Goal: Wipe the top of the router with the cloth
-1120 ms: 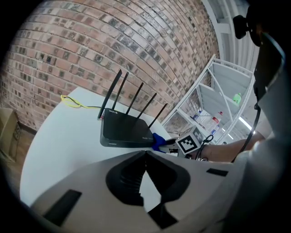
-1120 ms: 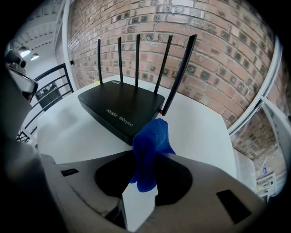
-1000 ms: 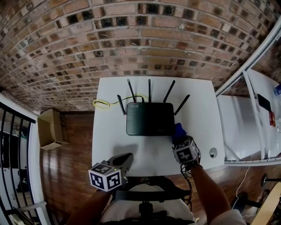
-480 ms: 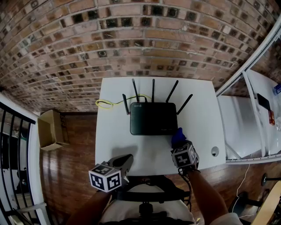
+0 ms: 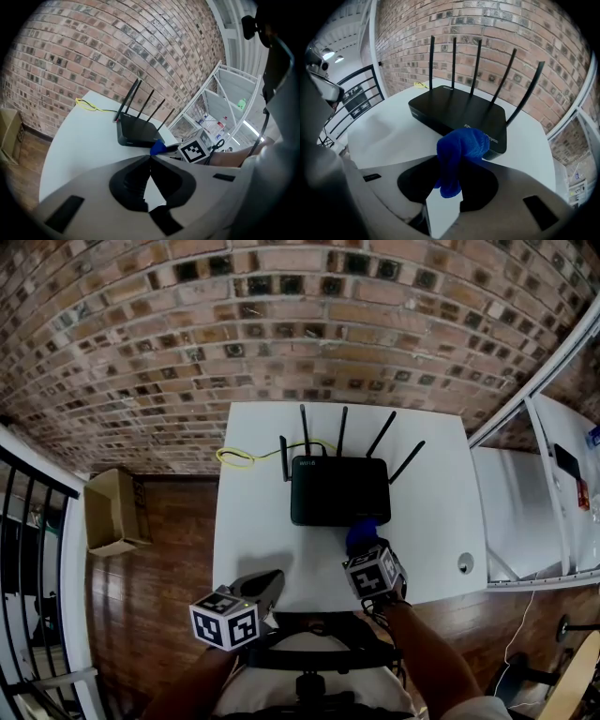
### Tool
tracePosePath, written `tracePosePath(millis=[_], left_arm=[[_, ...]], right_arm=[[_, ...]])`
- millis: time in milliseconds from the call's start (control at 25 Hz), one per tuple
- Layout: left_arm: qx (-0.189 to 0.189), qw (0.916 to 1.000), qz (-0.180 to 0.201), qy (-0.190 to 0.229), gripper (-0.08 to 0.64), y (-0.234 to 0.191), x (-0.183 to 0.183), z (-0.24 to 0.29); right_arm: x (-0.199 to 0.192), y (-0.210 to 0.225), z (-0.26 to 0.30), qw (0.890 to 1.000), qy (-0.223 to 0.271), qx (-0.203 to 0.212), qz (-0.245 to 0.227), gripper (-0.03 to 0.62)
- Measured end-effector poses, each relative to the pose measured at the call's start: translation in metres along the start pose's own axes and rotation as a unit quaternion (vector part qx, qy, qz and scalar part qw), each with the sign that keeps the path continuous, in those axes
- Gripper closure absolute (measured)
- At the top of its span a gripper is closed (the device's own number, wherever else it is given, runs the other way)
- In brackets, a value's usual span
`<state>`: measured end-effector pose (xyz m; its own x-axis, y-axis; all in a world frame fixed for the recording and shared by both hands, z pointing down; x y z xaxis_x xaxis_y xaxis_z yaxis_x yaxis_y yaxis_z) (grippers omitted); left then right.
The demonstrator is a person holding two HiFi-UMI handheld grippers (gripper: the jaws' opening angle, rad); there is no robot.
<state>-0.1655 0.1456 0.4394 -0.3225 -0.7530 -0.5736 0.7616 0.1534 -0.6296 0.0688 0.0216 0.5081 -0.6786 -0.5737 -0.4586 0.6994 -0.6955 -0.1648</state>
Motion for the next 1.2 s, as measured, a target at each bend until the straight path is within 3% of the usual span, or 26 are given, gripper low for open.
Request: tracePosePath(millis=[360, 640, 800, 1040, 1200], left_arm=[[0.036, 0.9991, -0.016, 0.014, 0.528, -0.007, -0.008, -0.014], [0.093, 0.994, -0.056, 0.017, 0.528, 0.009, -0.012, 0.007], [0.113, 0.9909, -0.069, 0.021, 0.528, 0.016, -0.013, 0.019], [0.098, 0.9928, -0.067, 0.017, 0.528, 0.008, -0.01, 0.016], [0.068, 0.9968, -0.043, -0.003, 0.528, -0.011, -0.002, 0.006]], right_arm=[[0.025, -0.033, 0.013, 0.998, 0.027, 0.05, -0.025, 0.463], [0.034, -0.021, 0.022, 0.993, 0.042, 0.113, -0.012, 0.463], [0.036, -0.017, 0.027, 0.99, 0.057, 0.129, -0.013, 0.463], [0.044, -0.032, 0.025, 0.991, 0.049, 0.128, -0.01, 0.463], [0.056, -0.051, 0.028, 0.993, 0.046, 0.106, 0.014, 0.463]])
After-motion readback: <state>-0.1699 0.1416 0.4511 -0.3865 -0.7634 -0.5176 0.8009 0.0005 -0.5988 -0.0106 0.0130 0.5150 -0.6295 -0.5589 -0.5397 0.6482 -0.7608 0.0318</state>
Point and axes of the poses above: the fingertips, and each gripper's own axes: z forward along the fingers, y to its right, x out of its top, the point moved 10 cm from there along -z, backward along the fingers, and after that the axes turned 5 degrees about -z, right-handed, at the moved point
